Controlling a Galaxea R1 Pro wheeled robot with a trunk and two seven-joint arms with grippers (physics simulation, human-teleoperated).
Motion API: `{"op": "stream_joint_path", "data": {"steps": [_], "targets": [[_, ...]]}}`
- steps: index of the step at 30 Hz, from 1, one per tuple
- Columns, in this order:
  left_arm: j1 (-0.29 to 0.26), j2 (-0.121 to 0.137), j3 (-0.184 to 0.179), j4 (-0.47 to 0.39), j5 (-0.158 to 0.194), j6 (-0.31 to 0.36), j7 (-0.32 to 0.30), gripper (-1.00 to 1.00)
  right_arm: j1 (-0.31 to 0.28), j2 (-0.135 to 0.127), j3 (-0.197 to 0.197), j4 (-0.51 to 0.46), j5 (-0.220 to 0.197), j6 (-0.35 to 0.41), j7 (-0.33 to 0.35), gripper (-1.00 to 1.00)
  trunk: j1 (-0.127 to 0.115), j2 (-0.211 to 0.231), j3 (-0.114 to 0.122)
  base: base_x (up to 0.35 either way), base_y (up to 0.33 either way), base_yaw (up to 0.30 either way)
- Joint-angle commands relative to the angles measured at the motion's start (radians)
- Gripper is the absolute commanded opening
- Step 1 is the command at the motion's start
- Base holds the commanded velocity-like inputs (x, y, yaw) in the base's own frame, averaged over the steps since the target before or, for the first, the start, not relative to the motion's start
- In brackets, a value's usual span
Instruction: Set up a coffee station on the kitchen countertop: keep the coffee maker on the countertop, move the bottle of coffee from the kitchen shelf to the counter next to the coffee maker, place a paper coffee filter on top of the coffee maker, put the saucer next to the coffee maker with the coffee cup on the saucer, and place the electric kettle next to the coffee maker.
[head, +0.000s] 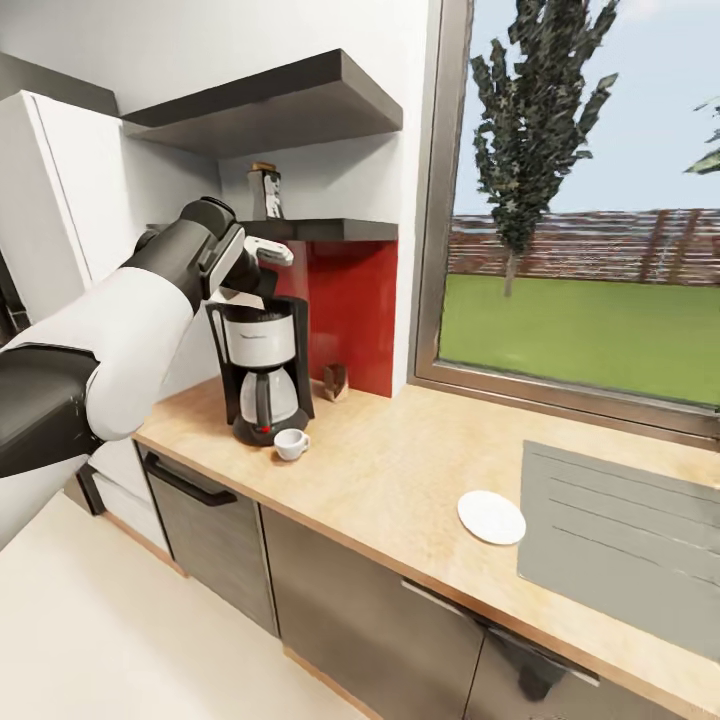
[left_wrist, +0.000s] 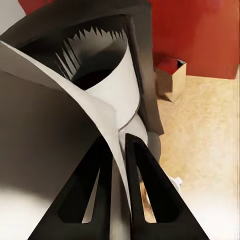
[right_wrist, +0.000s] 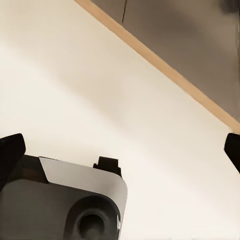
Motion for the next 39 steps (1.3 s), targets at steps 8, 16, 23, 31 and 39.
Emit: {"op": "stream_joint_path", "data": {"steps": [8,16,23,31,39], "targets": [[-0.001,0.001,-0.023,-0.001,-0.012,0.003,-0.010,-1.00,-0.001,0.000,0.004,0.001,0.001,-0.003,0.000,1.00,0.000,-0.001,-0.001,0.108,0.106,-0.125],[-0.001,0.001,-0.048,-0.001,-0.012,0.003,-0.010,-1.00,-0.001,0.000,0.004,0.001,0.001,-0.003,0.000,1.00,0.000,-0.001,-0.001,0.070,0.075,-0.170],[-0.001,0.001,-0.049,0.023,-0.012,0.003,-0.010,-1.00,-0.001,0.000,0.004,0.001,0.001,-0.003,-0.001,1.00,0.000,-0.001,-0.001,0.121,0.127,-0.078],[-0.001,0.004,-0.048,0.081,-0.012,0.004,-0.010,-1.00,-0.001,0.000,0.004,0.001,0.001,-0.003,-0.002,1.00,0.000,-0.001,-0.001,0.023,0.024,-0.008],[-0.001,0.015,-0.048,0.091,-0.011,0.006,-0.011,-1.00,-0.001,0.000,0.004,0.001,0.001,-0.003,-0.002,1.00,0.000,-0.001,-0.001,0.002,0.002,-0.001]]}}
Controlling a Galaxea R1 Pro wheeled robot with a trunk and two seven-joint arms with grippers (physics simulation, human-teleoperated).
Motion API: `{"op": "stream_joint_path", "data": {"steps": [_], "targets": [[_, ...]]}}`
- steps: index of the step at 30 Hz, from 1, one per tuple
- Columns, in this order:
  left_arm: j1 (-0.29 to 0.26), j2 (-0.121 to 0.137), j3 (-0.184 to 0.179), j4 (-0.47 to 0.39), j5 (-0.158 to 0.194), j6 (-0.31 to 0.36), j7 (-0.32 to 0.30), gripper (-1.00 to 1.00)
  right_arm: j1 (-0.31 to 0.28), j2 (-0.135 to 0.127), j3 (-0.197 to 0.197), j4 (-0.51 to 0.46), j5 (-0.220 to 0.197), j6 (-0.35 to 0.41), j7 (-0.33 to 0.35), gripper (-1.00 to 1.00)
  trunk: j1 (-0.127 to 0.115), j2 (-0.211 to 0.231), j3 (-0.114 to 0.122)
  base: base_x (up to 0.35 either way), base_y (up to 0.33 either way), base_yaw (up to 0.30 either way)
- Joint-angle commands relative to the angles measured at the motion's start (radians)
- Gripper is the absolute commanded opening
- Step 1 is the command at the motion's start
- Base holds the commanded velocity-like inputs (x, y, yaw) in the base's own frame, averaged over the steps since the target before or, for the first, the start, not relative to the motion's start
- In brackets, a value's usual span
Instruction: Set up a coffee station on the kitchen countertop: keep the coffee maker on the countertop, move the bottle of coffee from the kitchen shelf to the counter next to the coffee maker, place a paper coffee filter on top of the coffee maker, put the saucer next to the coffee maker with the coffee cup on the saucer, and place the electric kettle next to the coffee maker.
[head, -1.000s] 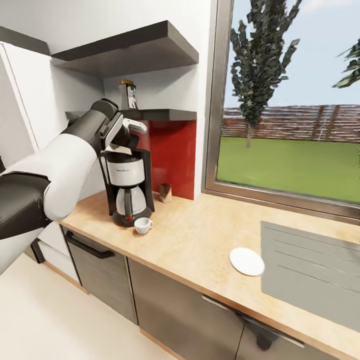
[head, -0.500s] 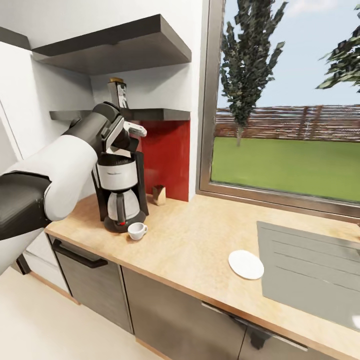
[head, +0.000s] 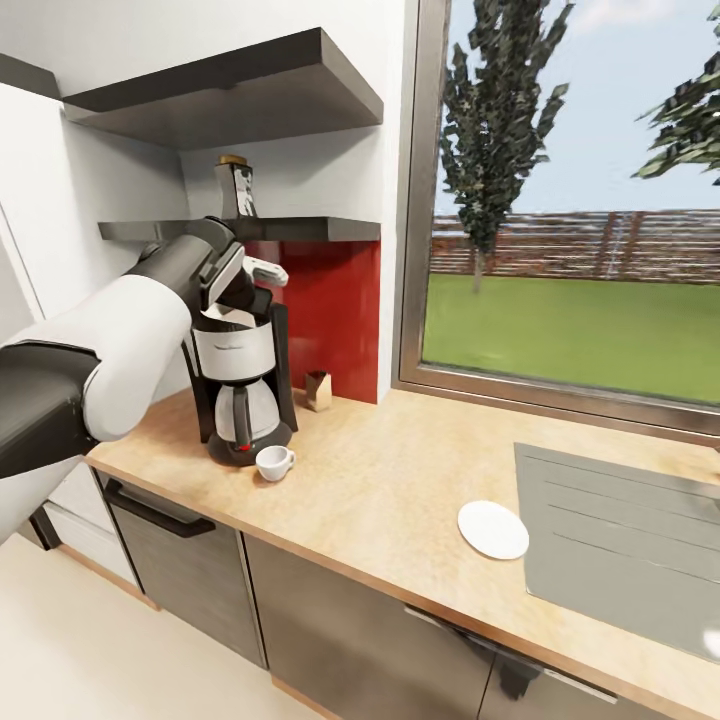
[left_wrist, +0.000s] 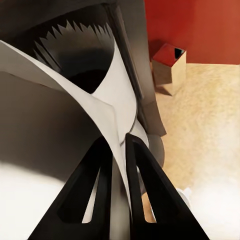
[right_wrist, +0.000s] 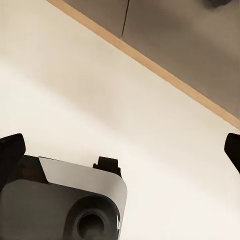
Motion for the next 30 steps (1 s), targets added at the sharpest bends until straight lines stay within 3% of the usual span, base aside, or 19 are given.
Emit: {"op": "stream_joint_path", "data": {"steps": [1,30], "targets": [[-0.001,0.001,-0.004,-0.001,-0.012,0.002,-0.010,-1.00,-0.001,0.000,0.004,0.001,0.001,-0.003,0.000,1.00,0.000,-0.001,-0.001,0.000,0.000,0.000],[-0.001,0.002,-0.005,-0.009,-0.014,0.001,-0.010,-1.00,-0.001,0.000,0.004,0.001,0.002,-0.003,0.000,1.00,0.000,-0.001,-0.001,0.019,0.028,0.000]]}}
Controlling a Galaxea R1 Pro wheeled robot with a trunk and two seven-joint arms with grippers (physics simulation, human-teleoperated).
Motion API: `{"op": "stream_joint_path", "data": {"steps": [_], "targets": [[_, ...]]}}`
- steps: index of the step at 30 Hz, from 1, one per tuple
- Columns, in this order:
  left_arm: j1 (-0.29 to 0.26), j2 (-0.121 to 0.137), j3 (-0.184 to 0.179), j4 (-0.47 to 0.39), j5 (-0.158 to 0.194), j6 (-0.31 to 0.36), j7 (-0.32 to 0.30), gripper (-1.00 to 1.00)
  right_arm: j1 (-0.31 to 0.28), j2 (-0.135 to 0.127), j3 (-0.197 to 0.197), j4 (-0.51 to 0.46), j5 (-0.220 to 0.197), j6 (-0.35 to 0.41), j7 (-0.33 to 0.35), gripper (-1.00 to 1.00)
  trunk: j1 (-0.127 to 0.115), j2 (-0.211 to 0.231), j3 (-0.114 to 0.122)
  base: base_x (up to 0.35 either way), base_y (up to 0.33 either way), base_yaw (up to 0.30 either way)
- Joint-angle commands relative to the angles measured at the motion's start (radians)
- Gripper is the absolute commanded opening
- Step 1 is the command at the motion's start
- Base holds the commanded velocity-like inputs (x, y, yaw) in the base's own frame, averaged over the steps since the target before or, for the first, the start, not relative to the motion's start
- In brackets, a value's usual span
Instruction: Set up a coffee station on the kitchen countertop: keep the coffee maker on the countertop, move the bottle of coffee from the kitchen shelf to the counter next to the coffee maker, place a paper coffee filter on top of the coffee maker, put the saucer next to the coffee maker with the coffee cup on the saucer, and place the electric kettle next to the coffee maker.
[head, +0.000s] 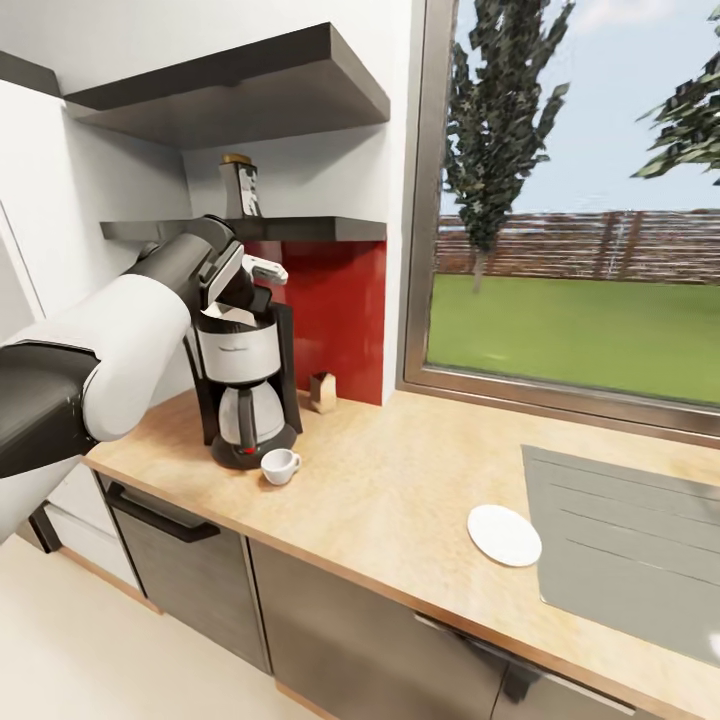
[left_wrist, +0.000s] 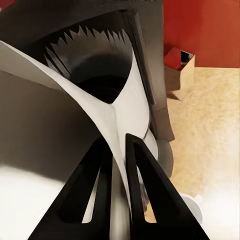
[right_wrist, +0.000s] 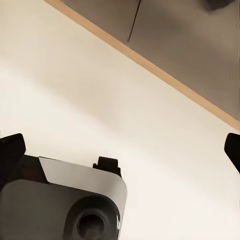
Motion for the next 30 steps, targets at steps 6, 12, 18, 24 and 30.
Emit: {"op": "stream_joint_path", "data": {"steps": [6,12,18,24,30], "targets": [[-0.001,0.000,-0.004,-0.001,-0.013,0.002,-0.010,-1.00,-0.001,0.000,0.004,0.001,0.000,-0.003,0.000,1.00,0.000,-0.001,-0.001,0.021,0.024,0.000],[-0.001,0.000,-0.004,-0.001,-0.014,0.002,-0.010,-1.00,-0.001,0.000,0.004,0.001,0.000,-0.003,0.000,1.00,0.000,-0.001,-0.001,0.003,0.099,0.000],[-0.001,0.000,-0.004,-0.001,-0.014,0.002,-0.010,-1.00,-0.001,0.000,0.004,0.001,0.001,-0.003,0.000,1.00,0.000,-0.001,-0.001,0.000,0.021,0.000],[-0.001,0.001,-0.004,-0.001,-0.014,0.002,-0.010,-1.00,-0.001,0.000,0.004,0.001,0.001,-0.003,0.000,1.00,0.000,-0.001,-0.001,0.059,0.086,0.000],[-0.001,0.002,-0.004,-0.001,-0.014,0.002,-0.010,-1.00,-0.001,0.000,0.004,0.001,0.001,-0.004,0.000,1.00,0.000,-0.001,-0.001,0.028,0.034,0.000]]}}
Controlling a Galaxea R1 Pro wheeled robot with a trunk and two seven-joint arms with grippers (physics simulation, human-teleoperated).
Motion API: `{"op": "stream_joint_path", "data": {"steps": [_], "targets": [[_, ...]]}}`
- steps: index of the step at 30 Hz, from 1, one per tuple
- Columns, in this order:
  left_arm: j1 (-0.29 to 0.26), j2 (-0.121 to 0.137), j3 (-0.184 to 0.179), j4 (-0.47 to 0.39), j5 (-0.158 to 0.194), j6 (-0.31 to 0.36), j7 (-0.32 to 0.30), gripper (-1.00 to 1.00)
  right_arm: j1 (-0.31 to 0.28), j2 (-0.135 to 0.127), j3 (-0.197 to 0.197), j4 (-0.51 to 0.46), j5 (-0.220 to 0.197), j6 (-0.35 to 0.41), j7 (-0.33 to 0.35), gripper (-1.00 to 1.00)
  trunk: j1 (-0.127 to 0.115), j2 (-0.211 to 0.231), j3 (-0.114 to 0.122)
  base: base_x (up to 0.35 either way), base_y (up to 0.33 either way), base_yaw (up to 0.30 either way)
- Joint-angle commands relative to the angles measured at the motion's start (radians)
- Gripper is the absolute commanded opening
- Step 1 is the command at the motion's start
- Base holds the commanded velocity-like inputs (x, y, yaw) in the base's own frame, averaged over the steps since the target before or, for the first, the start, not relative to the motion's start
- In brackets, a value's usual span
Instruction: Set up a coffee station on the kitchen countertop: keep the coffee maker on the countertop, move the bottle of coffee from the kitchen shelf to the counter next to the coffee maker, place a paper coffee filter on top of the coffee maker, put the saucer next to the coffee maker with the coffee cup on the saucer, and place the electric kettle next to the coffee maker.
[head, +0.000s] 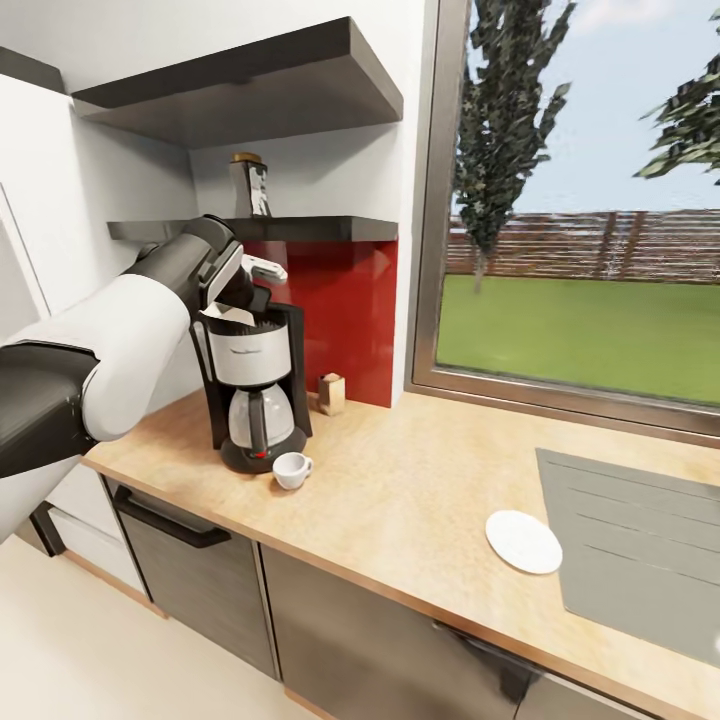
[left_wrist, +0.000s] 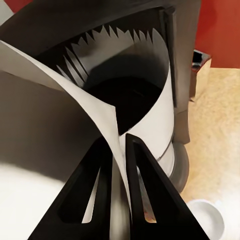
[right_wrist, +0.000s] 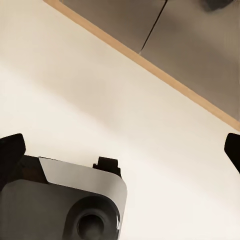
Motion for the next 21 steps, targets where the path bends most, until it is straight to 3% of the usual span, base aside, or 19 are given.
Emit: {"op": "stream_joint_path", "data": {"steps": [1,21], "targets": [[-0.001,0.000,-0.004,-0.001,-0.012,0.002,-0.010,-1.00,-0.001,0.000,0.004,0.001,0.001,-0.003,0.000,1.00,0.000,-0.001,-0.001,0.009,0.012,0.000],[-0.001,0.003,-0.004,0.001,-0.012,0.002,-0.010,-1.00,-0.001,0.000,0.004,0.001,0.001,-0.003,0.000,1.00,0.000,-0.001,-0.001,0.058,0.051,0.000]]}}
